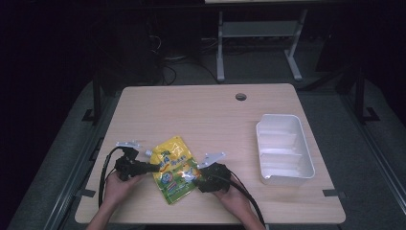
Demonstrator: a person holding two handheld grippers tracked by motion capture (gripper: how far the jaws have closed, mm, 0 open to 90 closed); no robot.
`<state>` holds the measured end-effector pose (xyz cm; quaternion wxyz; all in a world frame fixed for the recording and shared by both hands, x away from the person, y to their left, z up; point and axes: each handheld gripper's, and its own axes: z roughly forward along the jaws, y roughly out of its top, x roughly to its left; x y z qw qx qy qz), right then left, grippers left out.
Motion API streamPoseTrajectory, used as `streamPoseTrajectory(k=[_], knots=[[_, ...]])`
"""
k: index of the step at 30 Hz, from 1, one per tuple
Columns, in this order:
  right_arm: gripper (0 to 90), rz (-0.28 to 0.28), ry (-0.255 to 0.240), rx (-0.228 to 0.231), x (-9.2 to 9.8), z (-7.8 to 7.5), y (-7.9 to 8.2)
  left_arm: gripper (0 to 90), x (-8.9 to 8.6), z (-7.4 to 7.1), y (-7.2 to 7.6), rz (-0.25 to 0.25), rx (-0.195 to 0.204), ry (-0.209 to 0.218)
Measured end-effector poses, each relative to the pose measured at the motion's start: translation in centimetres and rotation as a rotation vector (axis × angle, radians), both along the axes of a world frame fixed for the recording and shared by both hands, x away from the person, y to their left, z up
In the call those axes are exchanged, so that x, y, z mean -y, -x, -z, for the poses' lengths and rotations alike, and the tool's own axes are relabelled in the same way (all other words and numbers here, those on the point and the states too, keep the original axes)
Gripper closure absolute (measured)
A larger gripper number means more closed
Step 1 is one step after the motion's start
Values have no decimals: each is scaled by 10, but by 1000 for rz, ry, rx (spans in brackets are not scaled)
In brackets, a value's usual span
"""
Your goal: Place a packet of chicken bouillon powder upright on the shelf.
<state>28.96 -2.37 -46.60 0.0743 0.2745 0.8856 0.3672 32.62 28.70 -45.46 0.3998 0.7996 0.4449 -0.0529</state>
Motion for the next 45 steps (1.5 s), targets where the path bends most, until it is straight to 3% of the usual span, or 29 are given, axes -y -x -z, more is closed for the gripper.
streamPoseTrajectory(k=[5, 7, 12, 19, 26, 37, 45], knots=[[464, 1, 2, 1, 0, 0, 0, 853, -2, -3, 1, 6, 12, 30], [453, 4, -11, -18, 3, -1, -2, 863, -3, -5, 2, 10, 15, 43], [411, -12, -36, -46, 8, -7, -2, 889, -6, -15, 5, 36, 40, 121], [336, -21, -99, -9, 12, -23, 1, 899, -1, -32, 13, 86, 111, 140], [293, 5, -146, 16, 22, -37, 1, 899, 5, -48, 20, 138, 169, 153], [297, -2, -240, 31, 34, -58, 1, 899, 12, -60, 28, 216, 234, 176], [359, -29, -271, 21, 35, -60, 0, 899, 27, -66, 38, 338, 291, 171]])
